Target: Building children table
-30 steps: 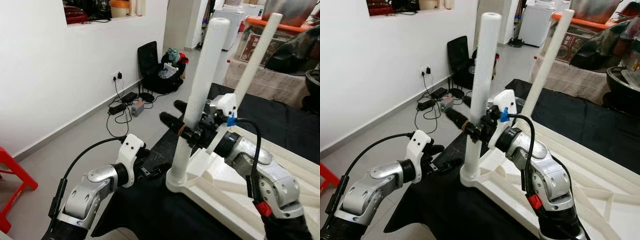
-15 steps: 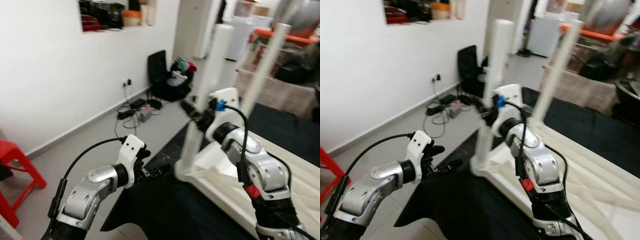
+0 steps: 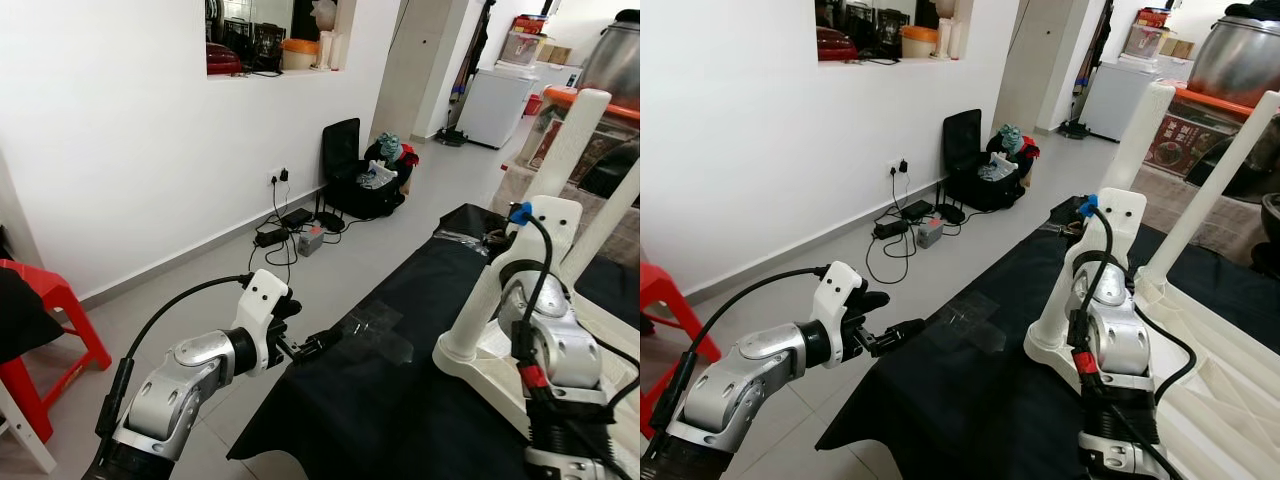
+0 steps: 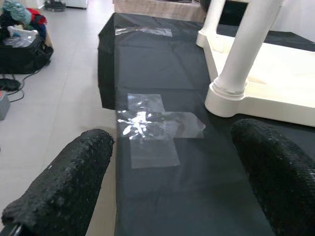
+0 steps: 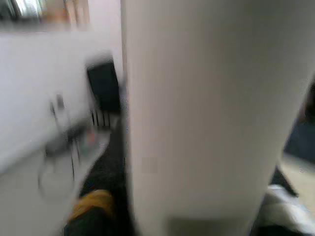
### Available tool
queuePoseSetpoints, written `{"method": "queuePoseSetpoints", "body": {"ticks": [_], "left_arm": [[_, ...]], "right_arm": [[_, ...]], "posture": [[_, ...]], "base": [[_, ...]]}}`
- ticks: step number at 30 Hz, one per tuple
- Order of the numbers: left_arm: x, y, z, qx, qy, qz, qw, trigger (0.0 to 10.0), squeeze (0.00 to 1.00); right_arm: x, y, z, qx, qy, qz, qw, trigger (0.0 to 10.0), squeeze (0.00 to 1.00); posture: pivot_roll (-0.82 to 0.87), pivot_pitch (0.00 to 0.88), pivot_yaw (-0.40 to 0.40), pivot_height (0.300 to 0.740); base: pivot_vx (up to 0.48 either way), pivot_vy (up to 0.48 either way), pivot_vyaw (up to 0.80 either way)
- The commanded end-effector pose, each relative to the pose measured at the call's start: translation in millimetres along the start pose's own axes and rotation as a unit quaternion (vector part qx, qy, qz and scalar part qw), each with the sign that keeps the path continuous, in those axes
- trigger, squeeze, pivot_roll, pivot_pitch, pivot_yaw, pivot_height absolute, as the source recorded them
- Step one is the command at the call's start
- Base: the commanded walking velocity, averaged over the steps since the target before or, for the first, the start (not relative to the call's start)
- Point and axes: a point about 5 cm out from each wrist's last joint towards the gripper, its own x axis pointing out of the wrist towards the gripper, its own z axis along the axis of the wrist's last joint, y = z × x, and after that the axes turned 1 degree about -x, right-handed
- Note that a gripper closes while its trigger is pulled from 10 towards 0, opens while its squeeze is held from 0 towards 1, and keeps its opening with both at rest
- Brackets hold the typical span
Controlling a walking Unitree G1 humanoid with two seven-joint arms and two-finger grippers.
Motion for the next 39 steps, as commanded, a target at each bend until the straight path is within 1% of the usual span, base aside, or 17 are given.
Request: {"method": "queuePoseSetpoints", "body": {"ticks": [1,2,5,6,11,14,15,17,20,21,22,24,26,33,36,37,39], "left_arm": [[1.0,-1.7,-0.7,-0.002,0.002,-0.006,1.000,10.0,0.00],[0.5,-1.6,-0.7,-0.002,0.002,-0.006,1.000,10.0,0.00],[0.1,-1.4,-0.7,-0.002,0.002,-0.007,1.000,10.0,0.00],[0.1,-0.9,-0.5,-0.002,0.002,-0.007,1.000,10.0,0.00],[0.3,-0.5,0.1,-0.001,0.001,-0.007,1.000,10.0,0.00],[0.4,-0.2,0.7,0.001,-0.001,-0.008,1.000,10.0,0.00],[0.4,-0.2,0.7,0.001,-0.001,-0.008,1.000,10.0,0.00],[0.1,-0.5,0.9,0.002,-0.002,-0.008,1.000,10.0,0.00],[-0.1,-0.8,1.0,0.002,-0.003,-0.007,1.000,10.0,0.00],[-0.6,-1.4,1.2,0.003,-0.004,-0.008,1.000,10.0,0.00],[-0.6,-1.4,1.2,0.003,-0.004,-0.008,1.000,10.0,0.00],[-1.2,-1.5,1.2,0.003,-0.004,-0.008,1.000,10.0,0.00],[-1.3,-1.7,1.1,0.003,-0.004,-0.009,1.000,10.0,0.00],[0.6,-2.9,0.6,0.004,-0.003,-0.014,1.000,10.0,0.00],[1.4,-3.2,0.8,0.005,-0.004,-0.015,1.000,10.0,0.00],[1.5,-3.3,0.9,0.005,-0.004,-0.016,1.000,10.0,0.00],[1.5,-3.5,1.0,0.005,-0.004,-0.016,1.000,10.0,0.00]], "right_arm": [[-4.1,8.3,-31.3,-0.015,0.063,0.019,0.998,10.0,0.56],[-4.5,21.9,-20.6,-0.012,0.035,0.066,0.997,10.0,1.00],[-5.0,29.8,-13.5,-0.013,0.016,0.095,0.995,10.0,1.00],[-4.3,35.8,-6.5,-0.008,0.001,0.125,0.992,10.0,0.00],[-4.4,43.2,4.6,0.007,-0.024,0.172,0.985,10.0,0.00],[-27.4,68.4,40.8,0.025,-0.115,0.365,0.923,10.0,0.00],[-27.4,68.4,40.8,0.025,-0.115,0.365,0.923,10.0,0.00],[-48.0,80.2,52.9,0.007,-0.155,0.473,0.867,9.1,0.00],[-51.6,82.6,52.9,-0.002,-0.158,0.492,0.856,8.5,0.00],[-56.4,85.8,51.3,-0.008,-0.158,0.519,0.840,5.3,0.00],[-56.4,85.8,51.3,-0.008,-0.158,0.519,0.840,5.3,0.00],[-58.9,87.2,50.0,-0.005,-0.157,0.530,0.834,1.1,0.00],[-60.9,86.6,47.2,-0.001,-0.156,0.536,0.830,0.0,0.00],[-52.7,76.7,34.5,-0.021,-0.139,0.507,0.850,0.0,0.00],[-38.0,69.3,27.0,-0.041,-0.112,0.445,0.887,0.0,0.00],[-15.8,52.4,15.7,-0.046,-0.063,0.320,0.944,0.0,0.00],[-3.1,38.6,6.5,-0.053,-0.027,0.227,0.972,0.0,0.00]], "posture": [[0.09,0.000,-0.102,0.740],[0.09,0.000,-0.102,0.740],[0.09,0.000,-0.102,0.740],[0.10,0.000,-0.103,0.740],[0.10,0.000,-0.104,0.740],[0.10,0.000,-0.108,0.740],[0.10,0.000,-0.108,0.740],[0.11,0.000,-0.115,0.740],[0.11,0.000,-0.115,0.740],[0.12,0.000,-0.121,0.740],[0.12,0.000,-0.121,0.740],[0.12,0.000,-0.119,0.740],[0.11,0.000,-0.117,0.740],[0.10,0.000,-0.109,0.740],[0.10,0.000,-0.108,0.740],[0.09,0.000,-0.105,0.740],[0.09,0.000,-0.104,0.740]], "base": [[0.000,0.000,0.00],[0.000,0.000,0.00],[0.000,0.000,0.00],[0.000,0.000,0.00],[0.000,0.000,0.00],[0.000,0.000,0.00],[0.000,0.000,0.00],[0.000,0.000,0.00],[0.000,0.000,0.00],[0.000,0.000,0.00],[0.000,0.000,0.00],[0.000,0.000,0.00],[0.000,0.000,0.00],[0.000,0.000,0.00],[0.000,0.000,0.00],[0.000,0.000,0.00],[0.000,0.000,0.00]]}}
